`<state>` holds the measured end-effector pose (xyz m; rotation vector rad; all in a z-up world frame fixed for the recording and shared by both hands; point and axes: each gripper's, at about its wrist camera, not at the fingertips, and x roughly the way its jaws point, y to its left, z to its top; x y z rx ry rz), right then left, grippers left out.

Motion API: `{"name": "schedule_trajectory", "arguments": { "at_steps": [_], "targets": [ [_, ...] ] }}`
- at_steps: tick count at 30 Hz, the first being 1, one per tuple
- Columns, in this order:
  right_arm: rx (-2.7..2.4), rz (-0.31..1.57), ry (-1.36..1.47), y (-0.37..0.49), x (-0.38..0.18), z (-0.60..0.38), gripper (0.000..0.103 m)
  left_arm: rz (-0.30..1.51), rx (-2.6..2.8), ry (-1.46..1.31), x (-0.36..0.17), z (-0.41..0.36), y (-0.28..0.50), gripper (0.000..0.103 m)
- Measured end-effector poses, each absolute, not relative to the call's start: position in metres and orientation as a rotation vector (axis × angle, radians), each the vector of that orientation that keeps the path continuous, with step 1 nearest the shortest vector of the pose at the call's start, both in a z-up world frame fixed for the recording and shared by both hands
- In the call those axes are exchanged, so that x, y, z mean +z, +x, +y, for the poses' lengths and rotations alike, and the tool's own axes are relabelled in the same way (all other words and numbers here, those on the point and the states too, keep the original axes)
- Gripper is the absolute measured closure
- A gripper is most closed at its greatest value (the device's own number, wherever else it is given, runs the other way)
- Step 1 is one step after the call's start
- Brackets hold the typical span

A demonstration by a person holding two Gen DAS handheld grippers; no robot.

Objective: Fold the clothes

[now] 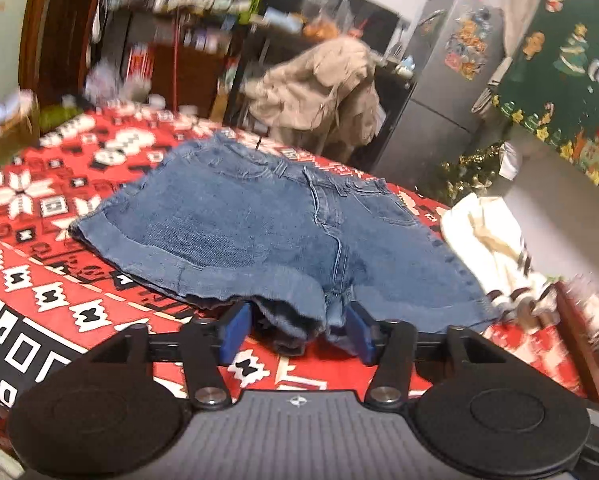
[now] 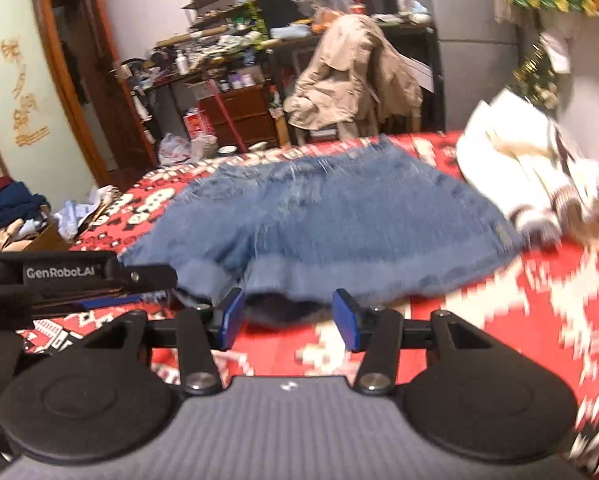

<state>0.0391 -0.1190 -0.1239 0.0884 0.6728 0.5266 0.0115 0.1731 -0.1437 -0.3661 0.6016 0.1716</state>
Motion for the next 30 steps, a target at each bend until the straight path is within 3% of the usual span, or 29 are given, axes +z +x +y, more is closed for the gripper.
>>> {"name": "schedule_trajectory", "arguments": {
  "at_steps": [5, 8, 12, 17, 24, 30],
  "targets": [
    [0.493, 0.657, 0.056, 0.015, -0.149, -0.115, 0.058, 0.598, 0.127, -0.324, -0.156, 0.165, 0.012, 0.053],
    [0.487, 0.602, 0.026, 0.009, -0.149, -0.11, 0.06, 0.594, 0.136, -0.318, -0.16, 0.167, 0.015, 0.066],
    [0.483, 0.592, -0.012, 0.001, -0.158, -0.103, 0.06, 0.58, 0.14, -0.308, -0.166, 0.166, 0.021, 0.076],
    [0.458, 0.617, 0.066, 0.015, -0.158, -0.117, 0.06, 0.578, 0.109, -0.261, -0.17, 0.155, 0.031, 0.076],
    [0.341, 0.678, 0.405, 0.053, -0.165, -0.185, 0.057, 0.617, 0.111, -0.153, -0.182, 0.133, 0.051, 0.072],
    [0.318, 0.721, 0.526, 0.073, -0.181, -0.205, 0.057, 0.635, 0.157, -0.207, -0.192, 0.14, 0.066, 0.072]
  ]
}}
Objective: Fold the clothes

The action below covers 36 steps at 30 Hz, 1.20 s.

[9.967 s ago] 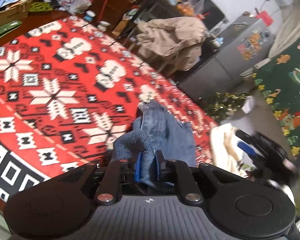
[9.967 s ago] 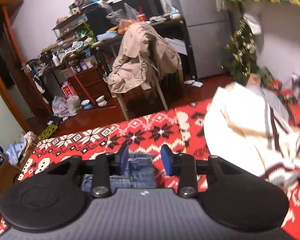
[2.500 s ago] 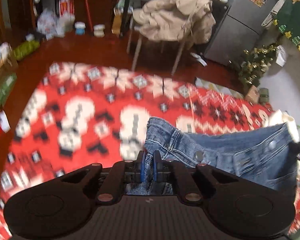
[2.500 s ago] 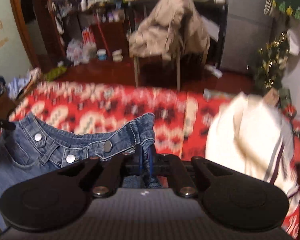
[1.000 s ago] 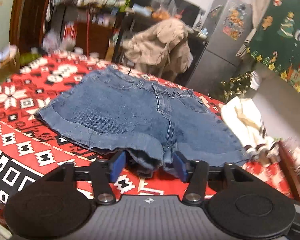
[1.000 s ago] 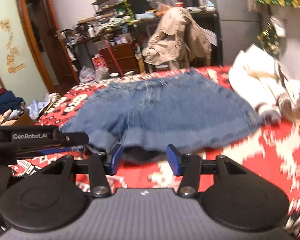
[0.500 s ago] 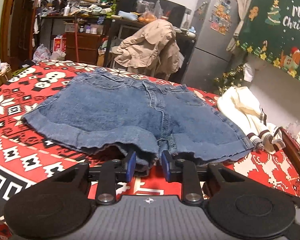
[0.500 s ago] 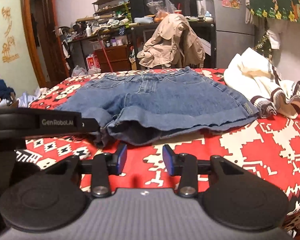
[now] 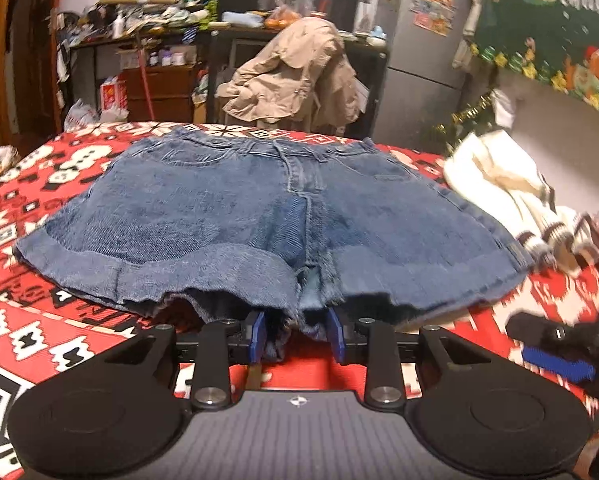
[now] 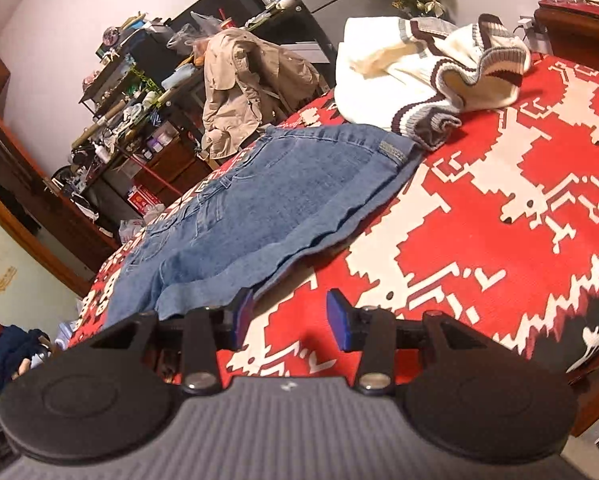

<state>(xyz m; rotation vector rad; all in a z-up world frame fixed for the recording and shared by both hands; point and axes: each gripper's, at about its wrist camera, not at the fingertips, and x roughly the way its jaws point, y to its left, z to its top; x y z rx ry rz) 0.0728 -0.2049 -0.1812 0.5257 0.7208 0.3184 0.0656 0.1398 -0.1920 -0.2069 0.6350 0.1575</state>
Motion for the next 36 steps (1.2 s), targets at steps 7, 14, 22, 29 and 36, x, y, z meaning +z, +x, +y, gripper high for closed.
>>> {"name": "schedule_trajectory", "arguments": {
  "at_steps": [7, 14, 22, 29, 36],
  "targets": [
    [0.329, 0.712, 0.483, 0.077, -0.184, -0.194, 0.057, 0.639, 0.148, -0.162, -0.198, 0.127, 0.076, 0.093],
    [0.296, 0.683, 0.515, 0.076, -0.179, -0.202, 0.057, 0.598, 0.11, -0.278, -0.173, 0.143, 0.044, 0.094],
    [0.257, 0.656, 0.391, 0.086, -0.162, -0.198, 0.057, 0.712, 0.149, -0.216, -0.194, 0.134, 0.062, 0.089],
    [0.232, 0.697, 0.122, 0.15, -0.159, -0.212, 0.059, 0.705, 0.149, -0.214, -0.198, 0.134, 0.06, 0.086],
    [0.227, 0.735, 0.074, 0.207, -0.181, -0.237, 0.074, 0.711, 0.135, -0.241, -0.197, 0.138, 0.062, 0.088]
  ]
}}
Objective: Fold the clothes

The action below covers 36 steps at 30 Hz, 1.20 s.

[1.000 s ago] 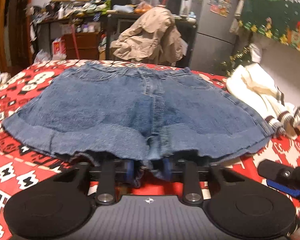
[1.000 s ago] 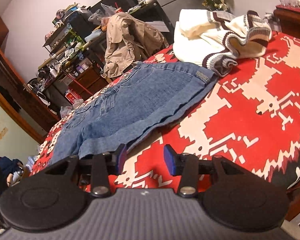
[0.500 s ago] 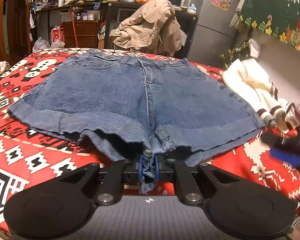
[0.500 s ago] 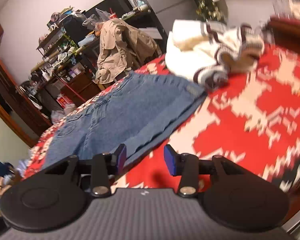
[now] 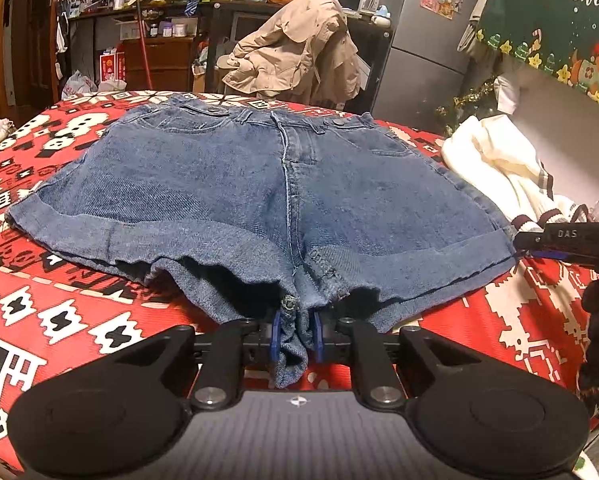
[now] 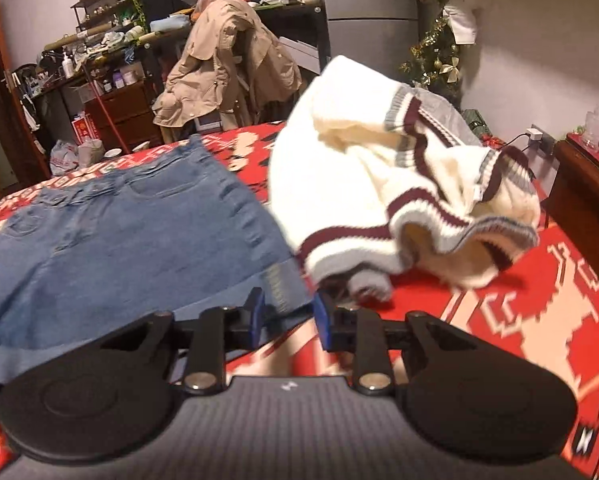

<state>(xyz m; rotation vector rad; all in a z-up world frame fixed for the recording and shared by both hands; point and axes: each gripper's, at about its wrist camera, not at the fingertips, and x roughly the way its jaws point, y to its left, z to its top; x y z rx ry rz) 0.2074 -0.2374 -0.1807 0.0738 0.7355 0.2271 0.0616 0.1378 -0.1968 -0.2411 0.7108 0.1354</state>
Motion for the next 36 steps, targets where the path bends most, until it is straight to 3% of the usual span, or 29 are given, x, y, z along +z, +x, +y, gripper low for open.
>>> {"name": "schedule_trajectory", "arguments": {
  "at_steps": [14, 21, 23, 25, 33, 36],
  "targets": [
    [0.285, 0.799, 0.109, 0.218, -0.191, -0.243, 0.074, 0.708, 0.141, -0.238, -0.197, 0.134, 0.061, 0.088],
    [0.291, 0.811, 0.168, 0.238, -0.192, -0.246, 0.067, 0.709, 0.139, -0.246, -0.197, 0.135, 0.061, 0.088],
    [0.298, 0.816, 0.159, 0.24, -0.192, -0.245, 0.076, 0.709, 0.139, -0.242, -0.197, 0.135, 0.061, 0.087],
    [0.287, 0.808, 0.13, 0.237, -0.19, -0.243, 0.1, 0.709, 0.137, -0.244, -0.197, 0.135, 0.06, 0.091],
    [0.2, 0.768, 0.01, 0.22, -0.182, -0.238, 0.101, 0.733, 0.121, -0.25, -0.196, 0.136, 0.06, 0.094],
    [0.138, 0.792, -0.023, 0.223, -0.189, -0.239, 0.103, 0.74, 0.123, -0.236, -0.195, 0.134, 0.059, 0.09]
  ]
}}
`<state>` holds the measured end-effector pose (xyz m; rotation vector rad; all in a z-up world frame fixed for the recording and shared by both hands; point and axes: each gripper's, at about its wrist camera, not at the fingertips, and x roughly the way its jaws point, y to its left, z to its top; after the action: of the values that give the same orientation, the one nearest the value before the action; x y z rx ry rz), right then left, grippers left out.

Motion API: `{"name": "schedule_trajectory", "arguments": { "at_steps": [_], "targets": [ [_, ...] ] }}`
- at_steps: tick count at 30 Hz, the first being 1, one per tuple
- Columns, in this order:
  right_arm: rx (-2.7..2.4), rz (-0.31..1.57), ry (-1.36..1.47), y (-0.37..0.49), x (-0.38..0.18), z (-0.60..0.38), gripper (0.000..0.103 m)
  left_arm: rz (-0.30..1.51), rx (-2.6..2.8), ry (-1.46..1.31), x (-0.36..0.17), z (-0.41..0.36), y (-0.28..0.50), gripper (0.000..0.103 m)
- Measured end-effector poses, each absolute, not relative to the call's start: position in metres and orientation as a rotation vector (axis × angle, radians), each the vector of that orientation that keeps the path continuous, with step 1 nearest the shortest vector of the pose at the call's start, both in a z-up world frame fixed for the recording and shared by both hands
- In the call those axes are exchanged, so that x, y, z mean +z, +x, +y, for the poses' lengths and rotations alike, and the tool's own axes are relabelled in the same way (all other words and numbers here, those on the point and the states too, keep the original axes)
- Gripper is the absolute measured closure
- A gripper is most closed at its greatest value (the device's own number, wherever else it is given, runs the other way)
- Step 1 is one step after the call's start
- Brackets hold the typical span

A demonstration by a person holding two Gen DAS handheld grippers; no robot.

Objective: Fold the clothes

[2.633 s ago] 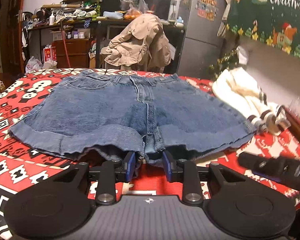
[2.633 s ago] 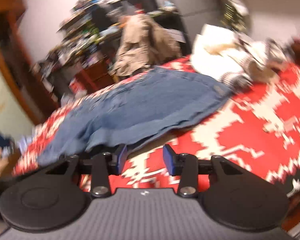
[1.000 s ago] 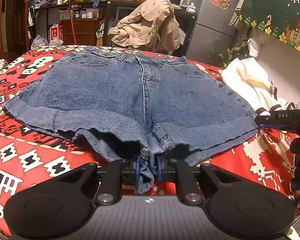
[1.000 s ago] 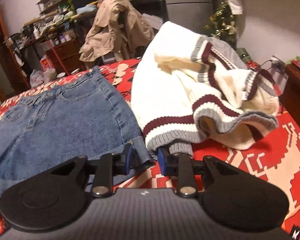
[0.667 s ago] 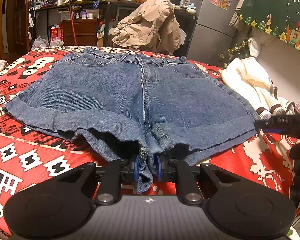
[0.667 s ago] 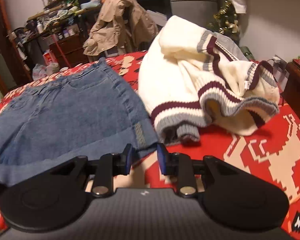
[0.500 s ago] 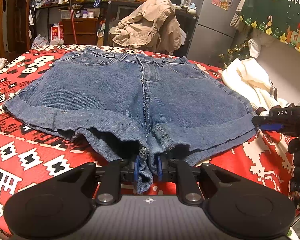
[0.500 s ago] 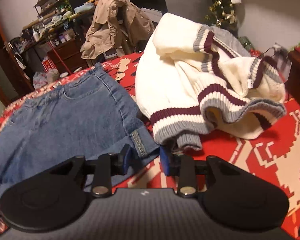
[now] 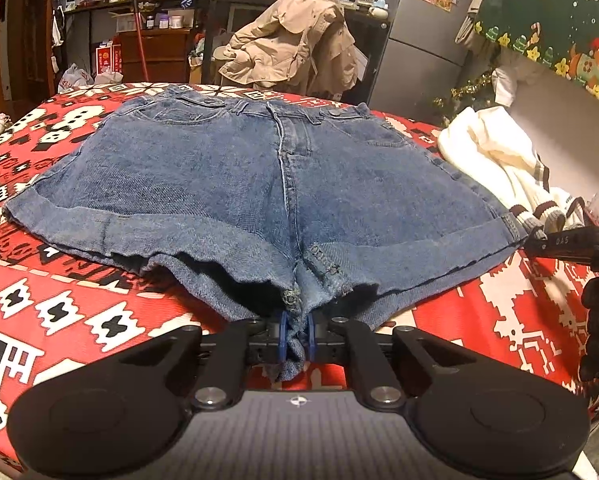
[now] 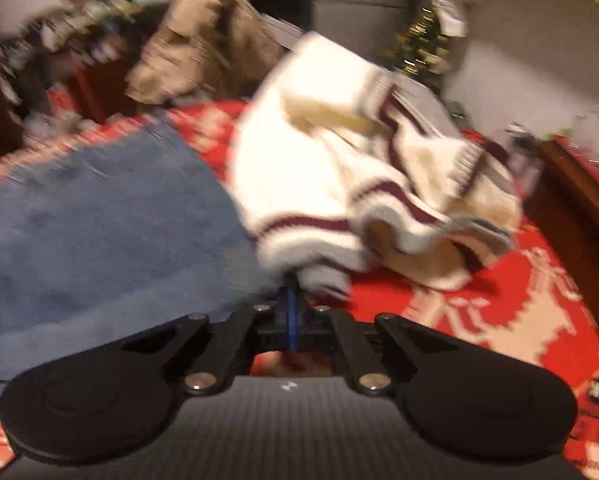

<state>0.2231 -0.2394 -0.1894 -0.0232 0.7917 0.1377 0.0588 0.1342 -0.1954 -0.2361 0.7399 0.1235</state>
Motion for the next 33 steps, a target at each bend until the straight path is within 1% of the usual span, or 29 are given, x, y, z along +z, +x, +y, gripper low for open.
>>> {"name": "schedule_trajectory", "arguments": {
  "at_steps": [3, 5, 6, 7, 8, 9, 10, 12, 14, 15, 16, 17, 19, 20, 21, 26, 28, 33],
  "targets": [
    [0.14, 0.799, 0.03, 0.215, -0.18, -0.247, 0.102, 0.733, 0.11, -0.241, -0.192, 0.133, 0.052, 0.09],
    [0.194, 0.777, 0.062, 0.201, -0.169, -0.246, 0.099, 0.726, 0.103, -0.239, -0.19, 0.133, 0.048, 0.088],
    [0.235, 0.764, 0.056, 0.192, -0.162, -0.239, 0.093, 0.724, 0.102, -0.235, -0.189, 0.132, 0.047, 0.085],
    [0.282, 0.76, 0.059, 0.183, -0.158, -0.231, 0.091, 0.721, 0.101, -0.232, -0.187, 0.132, 0.045, 0.084],
    [0.33, 0.756, 0.062, 0.174, -0.153, -0.223, 0.086, 0.721, 0.103, -0.228, -0.186, 0.131, 0.044, 0.082],
    [0.377, 0.752, 0.065, 0.166, -0.149, -0.214, 0.074, 0.721, 0.105, -0.225, -0.184, 0.131, 0.043, 0.078],
    [0.405, 0.751, 0.058, 0.158, -0.147, -0.204, 0.068, 0.719, 0.104, -0.229, -0.182, 0.132, 0.04, 0.076],
    [0.46, 0.757, 0.03, 0.145, -0.149, -0.185, 0.057, 0.717, 0.103, -0.24, -0.179, 0.134, 0.035, 0.064],
    [0.48, 0.771, 0.007, 0.136, -0.157, -0.17, 0.043, 0.717, 0.115, -0.245, -0.176, 0.137, 0.031, 0.059],
    [0.487, 0.78, -0.005, 0.132, -0.161, -0.163, 0.03, 0.713, 0.124, -0.249, -0.174, 0.139, 0.029, 0.058],
    [0.482, 0.782, -0.007, 0.129, -0.165, -0.158, 0.021, 0.71, 0.133, -0.257, -0.173, 0.142, 0.028, 0.058],
    [0.476, 0.784, -0.009, 0.126, -0.17, -0.153, 0.019, 0.708, 0.14, -0.264, -0.172, 0.145, 0.028, 0.058],
    [0.454, 0.778, -0.049, 0.122, -0.173, -0.144, 0.009, 0.712, 0.155, -0.287, -0.171, 0.152, 0.029, 0.058],
    [0.442, 0.775, -0.068, 0.12, -0.175, -0.139, 0.007, 0.714, 0.163, -0.297, -0.17, 0.155, 0.03, 0.058],
    [0.437, 0.779, -0.078, 0.12, -0.177, -0.137, 0.001, 0.716, 0.171, -0.312, -0.169, 0.16, 0.031, 0.058],
    [0.436, 0.865, -0.156, 0.132, -0.192, -0.121, 0.001, 0.699, 0.228, -0.31, -0.16, 0.182, 0.034, 0.058],
    [0.412, 0.874, -0.215, 0.136, -0.197, -0.115, 0.001, 0.705, 0.253, -0.302, -0.159, 0.193, 0.035, 0.058],
    [0.382, 0.874, -0.2, 0.138, -0.198, -0.112, 0.001, 0.739, 0.295, -0.35, -0.165, 0.218, 0.033, 0.058]
  ]
}}
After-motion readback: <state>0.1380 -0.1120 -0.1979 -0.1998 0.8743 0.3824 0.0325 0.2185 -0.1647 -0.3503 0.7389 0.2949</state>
